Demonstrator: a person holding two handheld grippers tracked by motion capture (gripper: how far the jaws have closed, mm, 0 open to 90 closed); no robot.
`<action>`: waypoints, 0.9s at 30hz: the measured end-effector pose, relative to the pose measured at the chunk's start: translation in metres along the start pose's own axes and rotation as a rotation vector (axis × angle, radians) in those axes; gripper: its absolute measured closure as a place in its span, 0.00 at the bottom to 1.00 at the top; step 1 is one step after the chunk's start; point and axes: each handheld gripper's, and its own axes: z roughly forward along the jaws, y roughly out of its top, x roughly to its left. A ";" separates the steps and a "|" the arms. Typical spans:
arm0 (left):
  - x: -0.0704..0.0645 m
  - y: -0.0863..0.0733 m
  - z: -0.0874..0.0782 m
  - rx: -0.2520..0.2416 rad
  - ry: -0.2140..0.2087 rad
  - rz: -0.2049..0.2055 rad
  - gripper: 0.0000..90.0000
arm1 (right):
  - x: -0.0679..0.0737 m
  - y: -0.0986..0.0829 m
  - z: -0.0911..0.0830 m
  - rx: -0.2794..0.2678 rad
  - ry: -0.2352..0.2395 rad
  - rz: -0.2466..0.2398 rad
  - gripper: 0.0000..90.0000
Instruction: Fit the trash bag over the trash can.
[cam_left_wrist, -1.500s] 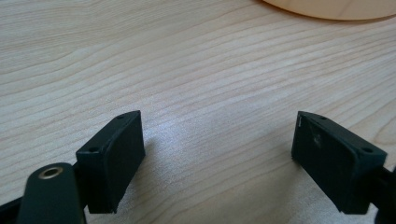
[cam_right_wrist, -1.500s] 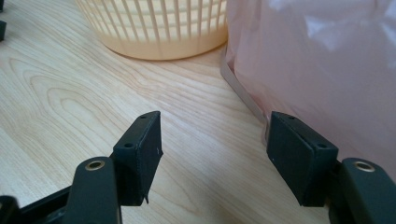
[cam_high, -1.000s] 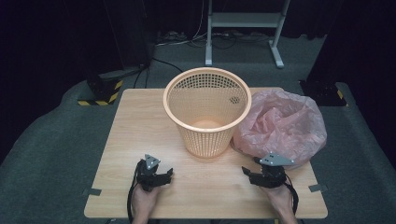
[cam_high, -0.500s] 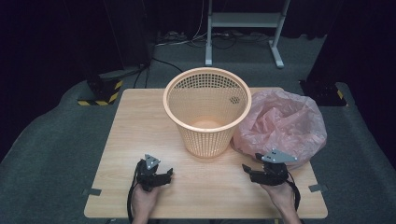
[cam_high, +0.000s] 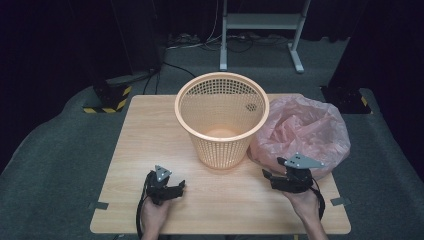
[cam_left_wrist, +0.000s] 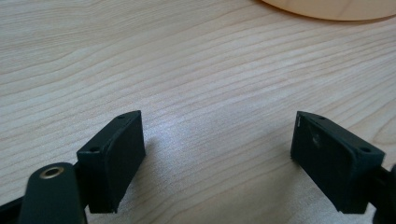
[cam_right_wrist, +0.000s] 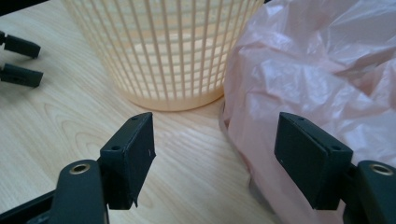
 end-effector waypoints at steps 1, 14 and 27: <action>0.000 0.000 0.000 0.000 0.000 0.000 0.20 | -0.001 0.002 0.000 -0.001 -0.003 0.003 0.32; 0.000 0.000 0.000 0.000 0.000 0.000 0.20 | -0.007 0.014 -0.006 -0.022 -0.003 0.016 0.32; 0.000 0.000 0.000 -0.001 0.000 0.001 0.20 | -0.022 0.027 -0.008 -0.036 -0.035 0.045 0.33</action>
